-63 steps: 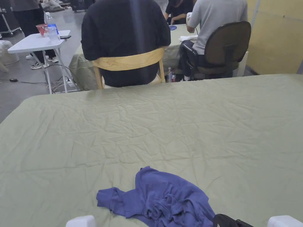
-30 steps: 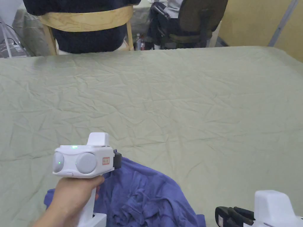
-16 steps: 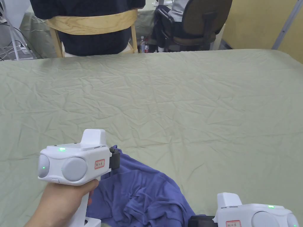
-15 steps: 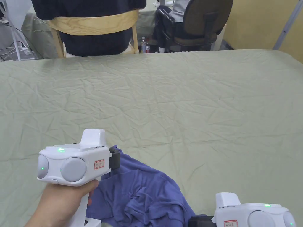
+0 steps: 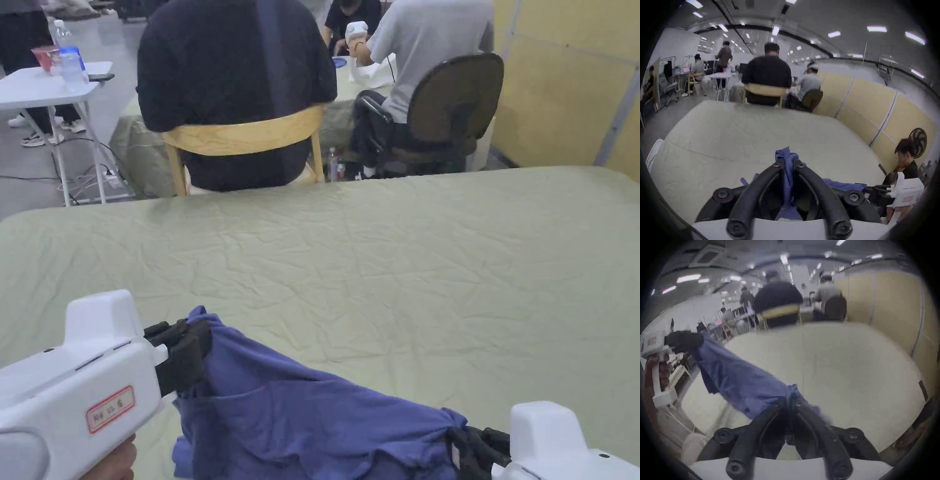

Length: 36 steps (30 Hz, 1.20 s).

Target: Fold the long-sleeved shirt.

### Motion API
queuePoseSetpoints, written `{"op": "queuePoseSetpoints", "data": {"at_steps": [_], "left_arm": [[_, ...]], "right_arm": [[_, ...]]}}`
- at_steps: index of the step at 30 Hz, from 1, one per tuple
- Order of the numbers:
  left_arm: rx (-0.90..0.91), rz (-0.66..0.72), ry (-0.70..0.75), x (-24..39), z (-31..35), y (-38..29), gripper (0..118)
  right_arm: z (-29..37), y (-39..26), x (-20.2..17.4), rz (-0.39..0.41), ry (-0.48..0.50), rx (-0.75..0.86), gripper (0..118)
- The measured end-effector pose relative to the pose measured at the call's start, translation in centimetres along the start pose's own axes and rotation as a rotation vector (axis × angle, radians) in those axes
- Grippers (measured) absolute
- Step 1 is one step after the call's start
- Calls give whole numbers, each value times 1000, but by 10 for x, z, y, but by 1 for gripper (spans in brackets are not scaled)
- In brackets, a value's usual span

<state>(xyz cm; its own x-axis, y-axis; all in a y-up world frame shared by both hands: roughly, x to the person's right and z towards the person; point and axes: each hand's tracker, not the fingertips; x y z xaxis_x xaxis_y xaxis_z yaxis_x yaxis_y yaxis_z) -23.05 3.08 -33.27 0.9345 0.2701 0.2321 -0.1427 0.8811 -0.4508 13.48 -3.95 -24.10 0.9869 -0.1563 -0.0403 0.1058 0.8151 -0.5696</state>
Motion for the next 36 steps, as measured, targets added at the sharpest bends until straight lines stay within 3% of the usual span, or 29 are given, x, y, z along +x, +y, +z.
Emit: {"op": "queuePoseSetpoints", "data": {"at_steps": [5,8,13,27,36], "left_arm": [[157,-3,20,7,47,47,8],[204,11,39,5,61,79,8],[287,84,38,-4,64,143,8],[380,146,104,-54,-7,329,8],[383,131,174,-93,-102,351,8]], "right_arm": [[53,60,-12,26,-20,237,9],[72,110,-21,39,17,341,9],[78,206,-41,119,9,456,9],[-9,454,-84,112,-67,431,9],[-108,506,-93,122,-156,339,9]]}}
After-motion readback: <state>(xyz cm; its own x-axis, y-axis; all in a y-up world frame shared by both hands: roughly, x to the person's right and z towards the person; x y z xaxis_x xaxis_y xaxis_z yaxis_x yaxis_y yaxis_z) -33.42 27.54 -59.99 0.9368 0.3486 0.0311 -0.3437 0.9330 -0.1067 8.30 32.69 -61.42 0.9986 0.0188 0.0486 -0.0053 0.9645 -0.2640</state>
